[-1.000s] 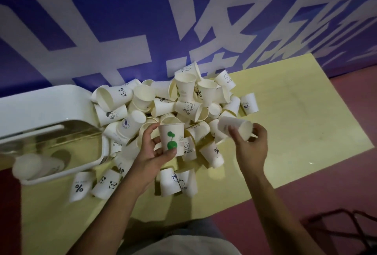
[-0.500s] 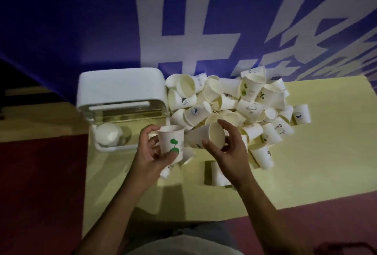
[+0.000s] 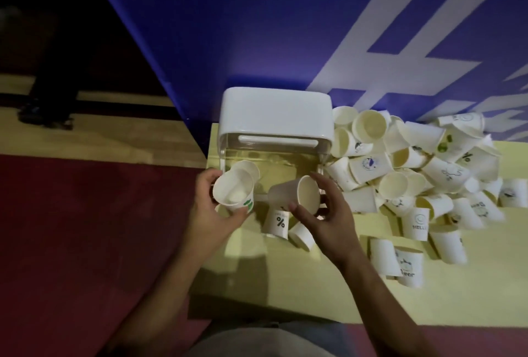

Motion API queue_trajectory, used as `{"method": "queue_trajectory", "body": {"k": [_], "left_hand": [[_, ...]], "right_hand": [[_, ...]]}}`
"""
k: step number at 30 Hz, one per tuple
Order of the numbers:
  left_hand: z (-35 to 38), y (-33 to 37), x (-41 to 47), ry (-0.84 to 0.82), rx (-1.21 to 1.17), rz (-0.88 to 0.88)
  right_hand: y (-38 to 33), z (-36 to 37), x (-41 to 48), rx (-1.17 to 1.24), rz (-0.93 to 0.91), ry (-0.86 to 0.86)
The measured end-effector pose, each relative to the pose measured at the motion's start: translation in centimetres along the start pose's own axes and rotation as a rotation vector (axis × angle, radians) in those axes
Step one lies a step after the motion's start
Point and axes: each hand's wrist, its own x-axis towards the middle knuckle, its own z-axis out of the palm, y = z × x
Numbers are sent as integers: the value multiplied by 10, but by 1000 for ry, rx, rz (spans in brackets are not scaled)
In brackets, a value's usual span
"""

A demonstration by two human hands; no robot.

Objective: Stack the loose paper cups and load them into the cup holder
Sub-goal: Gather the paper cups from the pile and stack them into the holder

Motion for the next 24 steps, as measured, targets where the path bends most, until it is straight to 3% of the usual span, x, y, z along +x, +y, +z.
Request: {"method": "queue_trajectory", "body": {"k": [10,18,24], "left_hand": [[12,-16,48,19,306,167],[21,-42,69,-154,532,88],[24,-54,77,-199,549,6]], "right_hand": [[-4,-2,3,-21,42,50],[-8,-3,8,-91,29,71],[-16,10,21,-134,-39,64]]}}
